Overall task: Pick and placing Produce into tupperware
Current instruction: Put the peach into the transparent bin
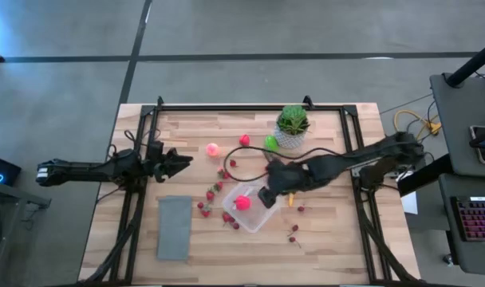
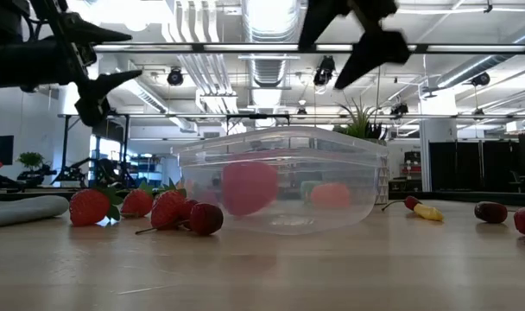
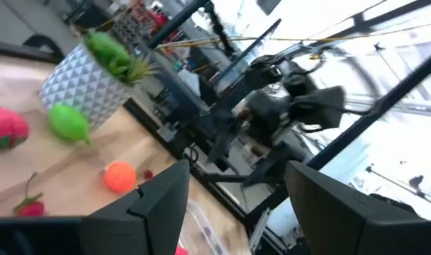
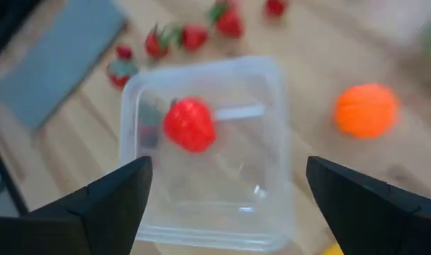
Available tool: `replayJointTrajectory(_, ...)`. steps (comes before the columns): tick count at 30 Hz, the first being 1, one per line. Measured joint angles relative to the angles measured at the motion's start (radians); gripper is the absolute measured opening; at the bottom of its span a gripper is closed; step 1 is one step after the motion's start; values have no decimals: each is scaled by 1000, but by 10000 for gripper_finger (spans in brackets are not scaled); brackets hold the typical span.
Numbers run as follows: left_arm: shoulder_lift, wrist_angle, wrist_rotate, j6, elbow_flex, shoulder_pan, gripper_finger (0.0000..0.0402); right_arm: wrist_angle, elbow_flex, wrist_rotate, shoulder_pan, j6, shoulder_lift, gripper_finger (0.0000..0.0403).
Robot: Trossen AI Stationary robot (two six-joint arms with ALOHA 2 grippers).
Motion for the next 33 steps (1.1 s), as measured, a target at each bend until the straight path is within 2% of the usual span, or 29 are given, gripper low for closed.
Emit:
replayJointTrajectory(4,63,21,-64,-43,19,0,221,-147,0,194,67,144,-87,365)
replayJointTrajectory(6,110,147,-129,-77,31,1,221,-227,-1,252,86,229,-121,365)
replayJointTrajectory(9,184,343,-244,29,40,10,221,-318,-1,306,98,302,-151,365)
replayJointTrajectory(11,236,361,-281,97,72,26,221,-365,-2,317,97,331,-161,366)
replayJointTrajectory(13,296,224,-286,147,128,40,221,-401,-2,331,87,353,-162,366)
replayJointTrajectory(16,418,-185,-287,225,274,70,221,-435,-5,334,62,362,-160,366)
replayJointTrajectory(18,529,-437,-285,334,393,89,221,-439,-11,332,47,360,-159,366)
replayJointTrajectory(20,654,-604,-265,477,493,100,221,-440,-15,332,32,351,-158,366)
replayJointTrajectory(24,858,-700,-239,753,660,110,221,-460,-18,320,10,346,-158,366)
replayJointTrajectory(28,1006,-769,-184,733,744,173,221,-525,-18,321,10,401,-166,366)
replayJointTrajectory(31,1048,-790,-148,711,777,210,221,-600,-20,321,19,450,-173,366)
replayJointTrajectory(33,1058,-796,-148,762,783,211,221,-644,-22,321,24,475,-179,366)
